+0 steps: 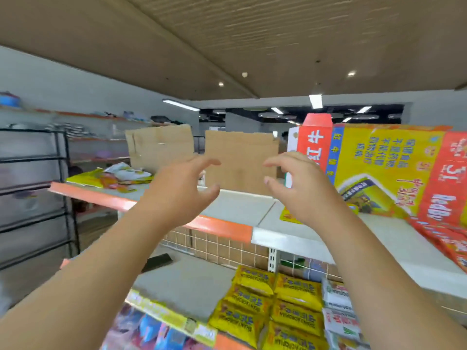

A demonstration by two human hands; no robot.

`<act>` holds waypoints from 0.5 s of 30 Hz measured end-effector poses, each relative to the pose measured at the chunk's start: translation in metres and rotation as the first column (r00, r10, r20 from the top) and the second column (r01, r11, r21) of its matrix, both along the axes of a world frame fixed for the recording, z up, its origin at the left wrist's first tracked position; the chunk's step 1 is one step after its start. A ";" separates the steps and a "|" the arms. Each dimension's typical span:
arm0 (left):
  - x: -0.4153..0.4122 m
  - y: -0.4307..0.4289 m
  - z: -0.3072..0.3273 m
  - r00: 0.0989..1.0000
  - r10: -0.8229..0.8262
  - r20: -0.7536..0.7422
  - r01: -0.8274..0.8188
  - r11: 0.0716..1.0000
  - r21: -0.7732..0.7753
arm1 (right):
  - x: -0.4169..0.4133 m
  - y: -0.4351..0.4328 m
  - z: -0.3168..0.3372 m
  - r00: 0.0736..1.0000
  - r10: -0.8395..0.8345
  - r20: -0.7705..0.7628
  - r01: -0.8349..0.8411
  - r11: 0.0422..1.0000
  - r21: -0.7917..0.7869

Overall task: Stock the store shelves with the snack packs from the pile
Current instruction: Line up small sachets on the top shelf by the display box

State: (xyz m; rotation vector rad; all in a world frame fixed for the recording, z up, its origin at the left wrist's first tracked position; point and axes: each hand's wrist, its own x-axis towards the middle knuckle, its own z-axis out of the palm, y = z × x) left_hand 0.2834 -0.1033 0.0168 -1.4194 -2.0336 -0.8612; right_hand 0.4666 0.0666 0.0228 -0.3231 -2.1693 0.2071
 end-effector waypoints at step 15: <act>-0.180 -0.080 0.006 0.954 0.299 0.036 -0.299 0.954 0.003 | -0.241 -0.047 0.036 0.929 0.238 0.282 -0.279 0.954 0.113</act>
